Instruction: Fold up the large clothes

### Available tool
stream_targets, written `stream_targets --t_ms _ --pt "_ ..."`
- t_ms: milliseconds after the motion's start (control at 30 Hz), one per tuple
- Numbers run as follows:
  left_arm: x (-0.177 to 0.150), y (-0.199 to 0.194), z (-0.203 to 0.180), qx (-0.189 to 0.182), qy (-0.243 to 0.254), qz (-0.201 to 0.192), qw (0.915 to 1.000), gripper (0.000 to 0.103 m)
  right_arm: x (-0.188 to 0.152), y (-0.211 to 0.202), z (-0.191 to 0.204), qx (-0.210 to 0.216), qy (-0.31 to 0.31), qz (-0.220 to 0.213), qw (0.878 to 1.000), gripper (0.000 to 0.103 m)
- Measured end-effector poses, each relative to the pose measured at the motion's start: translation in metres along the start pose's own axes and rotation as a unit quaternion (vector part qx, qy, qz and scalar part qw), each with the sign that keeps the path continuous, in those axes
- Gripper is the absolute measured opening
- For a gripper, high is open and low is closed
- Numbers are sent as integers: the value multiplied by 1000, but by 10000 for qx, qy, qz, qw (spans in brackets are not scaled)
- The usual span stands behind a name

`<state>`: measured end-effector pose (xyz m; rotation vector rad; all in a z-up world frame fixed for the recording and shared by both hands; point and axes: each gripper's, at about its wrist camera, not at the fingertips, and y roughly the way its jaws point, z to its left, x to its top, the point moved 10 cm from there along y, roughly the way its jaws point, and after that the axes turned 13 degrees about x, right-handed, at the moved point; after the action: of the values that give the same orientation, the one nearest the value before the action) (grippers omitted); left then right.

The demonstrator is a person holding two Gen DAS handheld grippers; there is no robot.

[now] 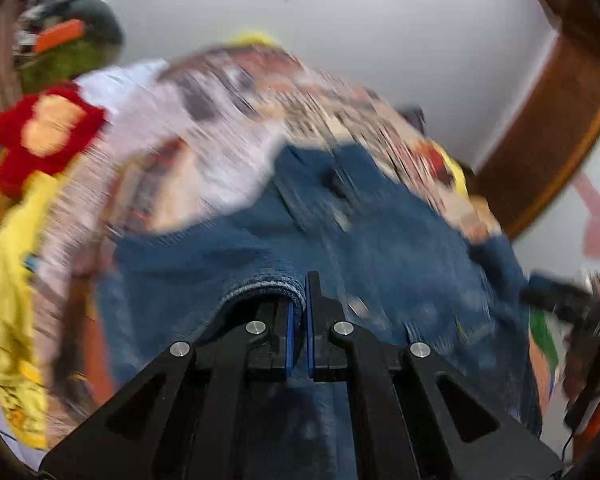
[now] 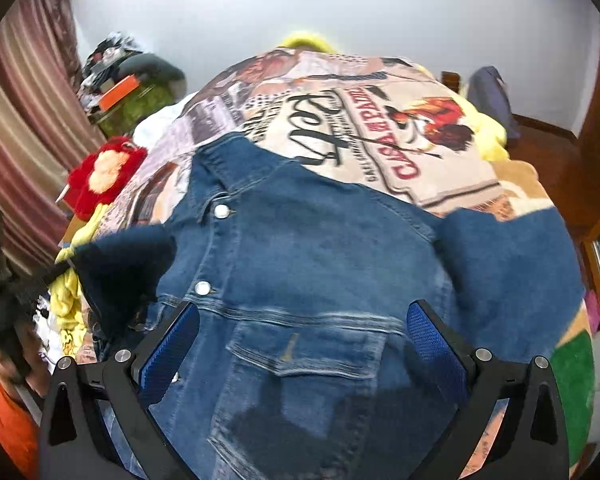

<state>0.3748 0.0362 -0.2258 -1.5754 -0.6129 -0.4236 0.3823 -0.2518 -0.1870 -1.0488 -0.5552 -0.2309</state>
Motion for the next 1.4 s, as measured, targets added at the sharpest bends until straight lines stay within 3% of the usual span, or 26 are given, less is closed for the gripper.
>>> stream_targets --t_ms 100,167,267,367,500,667,800,867,1000,1267,1333,1400 --pt "-31 19 -33 -191 317 450 9983 4 -5 -6 -13 -99 78 16 9999 103" --pt "-52 31 -48 -77 586 688 9959 4 -9 -8 -17 -115 127 35 9998 103" --pt "-66 36 -51 183 792 744 9939 7 -15 -6 -19 -109 166 76 9998 103" --pt "-70 28 -47 106 731 770 9943 17 -21 -2 -16 -95 127 151 9998 103" --pt "-74 11 -35 -100 465 822 9955 51 -23 7 -9 -111 22 237 9997 103" --pt "-64 -14 0 0 185 565 9982 55 -21 19 10 -65 -227 307 9993 103" --pt "-50 -29 51 337 -170 301 9988 67 -17 29 35 67 -489 345 9982 103" --pt "-47 -25 77 557 -330 313 9974 67 -15 34 47 132 -593 353 9975 103" --pt "-47 1 116 485 -822 617 9935 67 -16 46 65 243 -720 426 9962 103" --pt "-45 70 134 287 -1144 1082 9871 67 -26 59 70 225 -770 552 9952 103" --pt "-48 83 134 114 -1280 1212 9843 60 -27 59 65 181 -768 560 9953 103" --pt "-47 88 132 -116 -1430 1236 9819 42 -26 57 60 130 -751 562 9955 103"
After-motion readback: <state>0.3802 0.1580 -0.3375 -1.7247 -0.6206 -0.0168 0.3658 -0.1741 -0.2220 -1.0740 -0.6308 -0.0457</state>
